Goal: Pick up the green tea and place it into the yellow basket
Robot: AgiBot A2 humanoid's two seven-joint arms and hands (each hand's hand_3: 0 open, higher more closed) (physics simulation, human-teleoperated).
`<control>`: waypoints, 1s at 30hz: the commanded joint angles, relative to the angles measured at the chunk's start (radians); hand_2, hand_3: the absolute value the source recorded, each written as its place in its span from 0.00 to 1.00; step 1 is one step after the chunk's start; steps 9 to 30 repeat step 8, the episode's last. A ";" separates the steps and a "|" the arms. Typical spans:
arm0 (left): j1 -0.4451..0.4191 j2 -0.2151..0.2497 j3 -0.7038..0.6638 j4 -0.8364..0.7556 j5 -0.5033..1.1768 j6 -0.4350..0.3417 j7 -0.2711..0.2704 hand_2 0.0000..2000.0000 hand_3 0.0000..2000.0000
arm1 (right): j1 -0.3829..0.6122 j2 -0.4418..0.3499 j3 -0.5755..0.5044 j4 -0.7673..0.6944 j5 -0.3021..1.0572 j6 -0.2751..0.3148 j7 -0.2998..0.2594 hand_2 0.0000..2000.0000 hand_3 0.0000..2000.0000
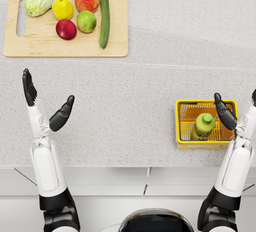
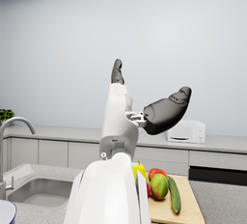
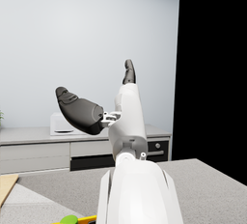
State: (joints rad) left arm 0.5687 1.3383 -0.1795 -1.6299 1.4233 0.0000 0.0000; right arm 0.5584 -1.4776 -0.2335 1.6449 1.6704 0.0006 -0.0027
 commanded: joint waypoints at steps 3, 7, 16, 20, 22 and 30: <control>-0.007 0.002 -0.009 0.010 0.000 0.000 0.000 0.00 0.00 | -0.005 -0.001 -0.008 -0.007 0.000 0.000 0.002 0.00 0.00; -0.010 0.003 -0.012 0.014 0.000 0.000 0.000 0.00 0.00 | -0.007 -0.001 -0.012 -0.011 0.000 0.000 0.002 0.00 0.00; -0.010 0.003 -0.012 0.014 0.000 0.000 0.000 0.00 0.00 | -0.007 -0.001 -0.012 -0.011 0.000 0.000 0.003 0.00 0.00; -0.010 0.003 -0.012 0.014 0.000 0.000 0.000 0.00 0.00 | -0.007 -0.001 -0.012 -0.011 0.000 0.000 0.003 0.00 0.00; -0.010 0.003 -0.012 0.014 0.000 0.000 0.000 0.00 0.00 | -0.007 -0.001 -0.012 -0.011 0.000 0.000 0.003 0.00 0.00; -0.010 0.003 -0.012 0.014 0.000 0.000 0.000 0.00 0.00 | -0.007 -0.001 -0.012 -0.011 0.000 0.000 0.003 0.00 0.00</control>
